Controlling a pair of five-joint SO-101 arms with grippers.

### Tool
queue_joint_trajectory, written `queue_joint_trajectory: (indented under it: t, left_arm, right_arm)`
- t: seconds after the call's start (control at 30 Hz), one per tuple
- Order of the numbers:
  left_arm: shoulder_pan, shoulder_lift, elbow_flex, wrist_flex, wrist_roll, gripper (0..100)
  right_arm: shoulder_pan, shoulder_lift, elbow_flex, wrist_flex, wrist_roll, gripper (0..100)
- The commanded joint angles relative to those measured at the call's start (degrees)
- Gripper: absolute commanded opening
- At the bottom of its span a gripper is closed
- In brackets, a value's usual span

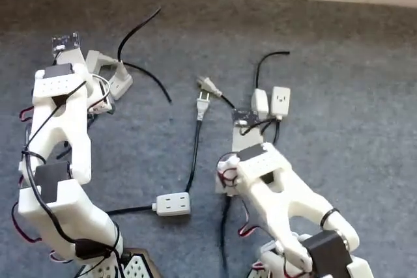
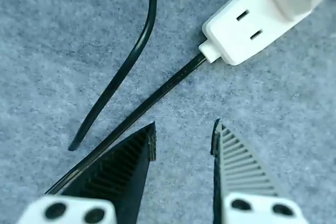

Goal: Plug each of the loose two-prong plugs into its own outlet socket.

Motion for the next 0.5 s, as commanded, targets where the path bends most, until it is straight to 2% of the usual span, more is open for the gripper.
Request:
queue_joint_trajectory:
  t: [0.0, 0.17, 0.27, 0.33, 0.47]
  left_arm:
    - [0.0, -0.3, 0.0, -1.7, 0.4, 19]
    - [1.0, -0.3, 0.0, -1.9, 0.3, 19]
    - [1.5, -0.2, 0.0, -1.9, 0.3, 19]
    - [1.7, -0.2, 0.0, -1.9, 0.3, 19]
    - [1.9, -0.2, 0.0, -2.0, 0.3, 19]
  right_arm:
    - [8.0, -0.7, -5.8, -0.6, 21.5, 2.2]
    - [14.8, -0.2, -22.5, 14.0, 36.8, 2.2]
    - [15.9, 0.0, -31.3, 21.8, 52.8, 2.2]
    - [15.7, 0.1, -29.8, 23.7, 61.3, 2.2]
    - [13.1, 1.5, -23.7, 18.9, 64.6, 1.7]
